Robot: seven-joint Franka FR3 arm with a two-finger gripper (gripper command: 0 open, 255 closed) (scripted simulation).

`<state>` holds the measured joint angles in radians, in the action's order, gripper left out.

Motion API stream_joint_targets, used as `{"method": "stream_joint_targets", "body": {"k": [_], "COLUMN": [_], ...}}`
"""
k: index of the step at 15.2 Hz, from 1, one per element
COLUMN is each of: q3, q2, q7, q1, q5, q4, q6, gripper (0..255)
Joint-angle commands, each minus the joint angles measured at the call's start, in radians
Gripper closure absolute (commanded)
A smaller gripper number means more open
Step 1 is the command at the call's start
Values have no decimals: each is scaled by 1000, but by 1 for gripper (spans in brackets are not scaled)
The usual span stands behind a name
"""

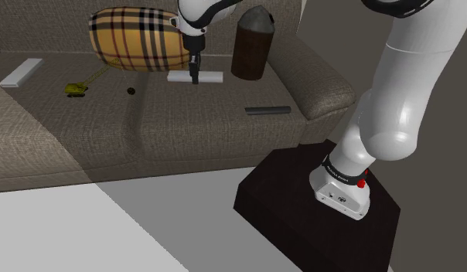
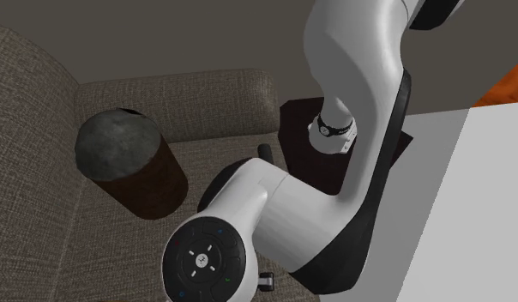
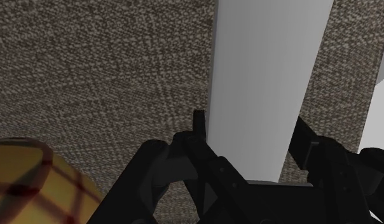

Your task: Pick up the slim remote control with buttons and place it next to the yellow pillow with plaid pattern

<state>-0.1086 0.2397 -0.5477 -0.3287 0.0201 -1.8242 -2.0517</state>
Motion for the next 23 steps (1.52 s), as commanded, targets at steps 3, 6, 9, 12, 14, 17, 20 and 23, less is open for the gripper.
{"method": "stream_joint_targets", "body": {"k": [3,6,9,12,14,17,20,23], "q3": [1,2,2,3,3,3,3,3], "q2": [18,35,53,68,68,68,68,68], "q7": [-1,-2,-4,-5,-5,-5,-5,-5], "q1": [0,1,2,2,2,2,2,2], "q5": [3,5,7,10,10,10,10,10], "q4": [-31,-50,-66,-78,-78,-78,-78,-78], "q6": [-50,-85,-120,-146,-146,-146,-146,-146], "gripper": [255,255,255,255,255,255,0,0]}}
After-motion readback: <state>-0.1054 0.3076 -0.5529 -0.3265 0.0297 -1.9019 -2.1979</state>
